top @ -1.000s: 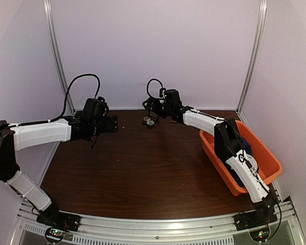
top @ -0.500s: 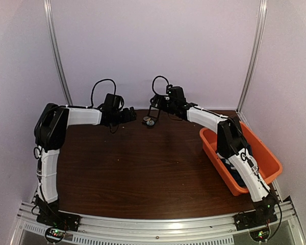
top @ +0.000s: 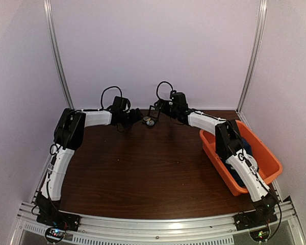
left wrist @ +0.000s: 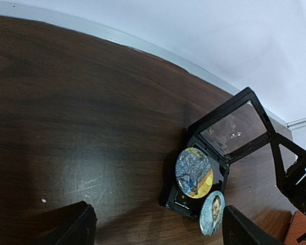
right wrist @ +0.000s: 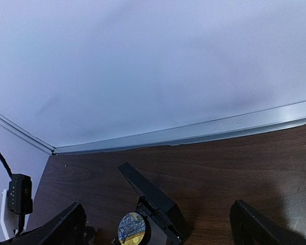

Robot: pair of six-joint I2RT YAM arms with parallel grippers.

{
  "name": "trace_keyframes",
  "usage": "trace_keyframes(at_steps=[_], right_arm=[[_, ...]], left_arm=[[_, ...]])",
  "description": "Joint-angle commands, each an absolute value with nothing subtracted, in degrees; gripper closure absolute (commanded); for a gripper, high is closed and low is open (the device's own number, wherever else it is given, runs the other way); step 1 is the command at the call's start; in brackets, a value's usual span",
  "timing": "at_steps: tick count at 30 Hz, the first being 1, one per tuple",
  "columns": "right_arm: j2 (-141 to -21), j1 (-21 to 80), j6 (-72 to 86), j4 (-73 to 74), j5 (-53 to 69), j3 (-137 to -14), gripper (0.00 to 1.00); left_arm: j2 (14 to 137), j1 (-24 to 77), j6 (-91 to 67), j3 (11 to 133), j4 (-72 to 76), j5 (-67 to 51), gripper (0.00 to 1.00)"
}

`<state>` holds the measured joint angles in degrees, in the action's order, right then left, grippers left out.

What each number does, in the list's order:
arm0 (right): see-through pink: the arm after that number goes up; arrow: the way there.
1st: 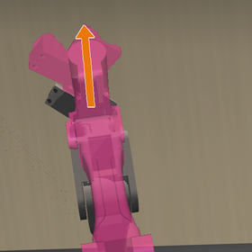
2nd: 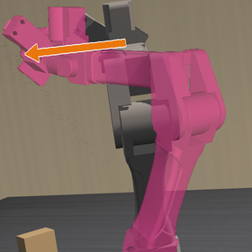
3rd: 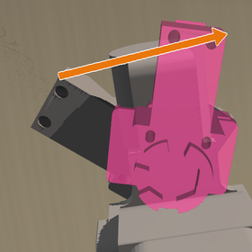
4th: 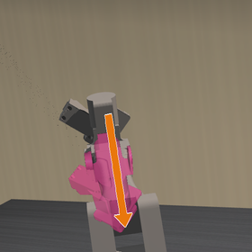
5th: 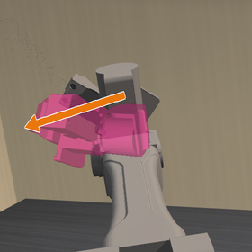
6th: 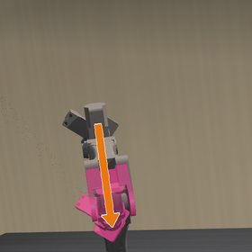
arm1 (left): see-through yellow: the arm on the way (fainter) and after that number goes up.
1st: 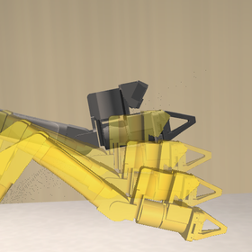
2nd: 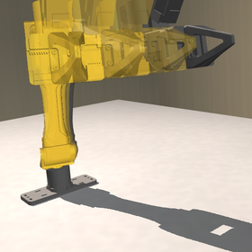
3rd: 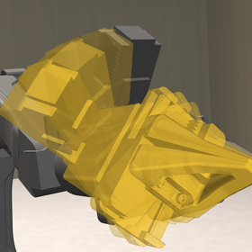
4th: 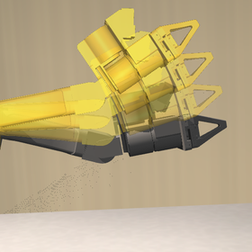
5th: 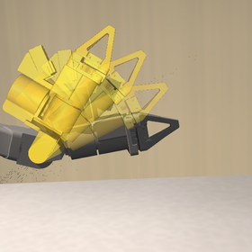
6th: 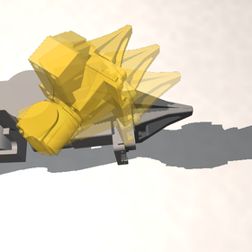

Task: Pin the brooch onto the clothing
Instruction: Move the brooch box to the center of the board.

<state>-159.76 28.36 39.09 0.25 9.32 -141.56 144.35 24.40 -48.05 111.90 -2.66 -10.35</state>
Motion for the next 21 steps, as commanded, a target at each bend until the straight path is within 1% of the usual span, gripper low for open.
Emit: trace_keyframes(at_steps=[1, 3, 4, 9, 13, 16, 21], right_arm=[[-156.6, 28.4, 39.4, -3.0, 11.8, -138.3, 0.0], [-156.2, 28.5, 39.4, -2.9, 12.5, -137.9, 0.0], [-155.9, 28.5, 39.2, -2.9, 12.7, -137.7, 0.0], [-155.0, 28.4, 38.2, -2.4, 13.0, -136.3, 0.0], [-154.0, 28.4, 38.1, -2.7, 13.6, -134.1, 0.0], [-153.2, 28.3, 38.0, -3.1, 13.8, -132.5, 0.0], [-151.6, 28.1, 37.7, -4.0, 14.6, -129.3, 0.0]], left_arm=[[145.9, 24.1, -48.9, 116.2, -7.1, -8.2, 0.16], [146.9, 24.4, -46.7, 118.8, -10.0, -6.0, 0.22], [147.2, 24.6, -45.7, 119.9, -11.4, -4.5, 0.24], [148.7, 26.2, -40.6, 122.9, -15.4, 1.2, 0.25], [150.3, 27.0, -38.7, 124.3, -17.3, 3.0, 0.25], [151.5, 27.4, -37.9, 125.2, -17.6, 2.8, 0.31], [153.3, 27.7, -37.4, 126.8, -18.1, 2.9, 0.34]])
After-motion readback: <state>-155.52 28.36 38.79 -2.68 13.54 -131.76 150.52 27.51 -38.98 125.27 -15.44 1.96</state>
